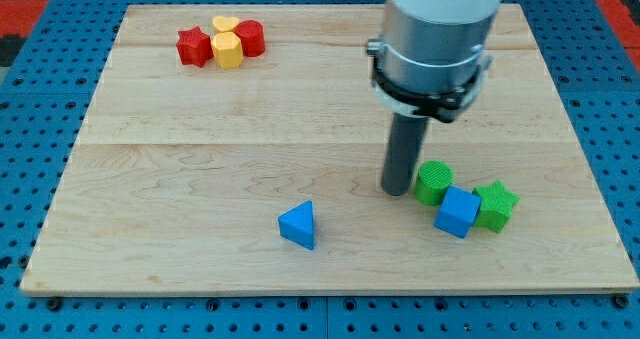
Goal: Move the blue triangle to the right side
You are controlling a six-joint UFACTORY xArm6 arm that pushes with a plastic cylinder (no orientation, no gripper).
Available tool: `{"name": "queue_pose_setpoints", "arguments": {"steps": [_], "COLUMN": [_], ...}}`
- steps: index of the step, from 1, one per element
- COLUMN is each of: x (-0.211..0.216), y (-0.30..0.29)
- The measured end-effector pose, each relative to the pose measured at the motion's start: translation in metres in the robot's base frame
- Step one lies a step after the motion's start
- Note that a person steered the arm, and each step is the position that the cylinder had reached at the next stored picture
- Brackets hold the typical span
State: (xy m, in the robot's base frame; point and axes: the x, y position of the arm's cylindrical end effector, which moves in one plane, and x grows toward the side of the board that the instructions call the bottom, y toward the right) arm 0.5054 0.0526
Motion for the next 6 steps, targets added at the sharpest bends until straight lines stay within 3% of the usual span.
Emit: {"name": "queue_pose_setpoints", "arguments": {"steps": [1,2,3,5,6], "x": [0.013,0.049,0.060,0.037,0.041], "y": [-0.102,-0.145,-0.107,-0.012,-0.010]}}
